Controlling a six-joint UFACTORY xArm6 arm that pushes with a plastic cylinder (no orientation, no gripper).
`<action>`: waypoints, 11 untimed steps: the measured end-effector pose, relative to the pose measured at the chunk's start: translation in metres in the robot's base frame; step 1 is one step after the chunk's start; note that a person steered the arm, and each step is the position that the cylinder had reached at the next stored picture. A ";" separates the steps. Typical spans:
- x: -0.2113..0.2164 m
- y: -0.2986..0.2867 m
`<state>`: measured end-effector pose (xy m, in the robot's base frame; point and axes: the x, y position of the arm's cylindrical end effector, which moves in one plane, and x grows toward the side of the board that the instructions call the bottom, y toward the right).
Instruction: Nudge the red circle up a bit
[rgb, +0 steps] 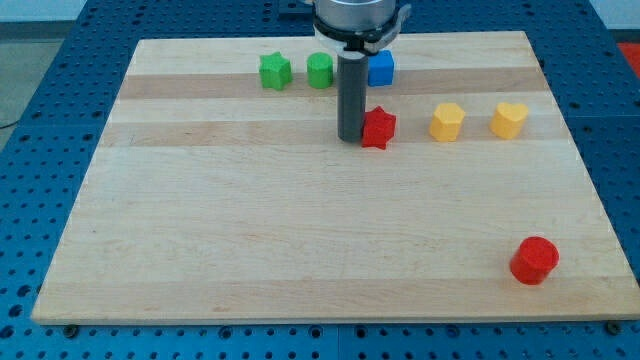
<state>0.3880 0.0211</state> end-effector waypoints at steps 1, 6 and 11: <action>-0.009 0.000; 0.078 0.098; 0.214 0.216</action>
<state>0.6022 0.2369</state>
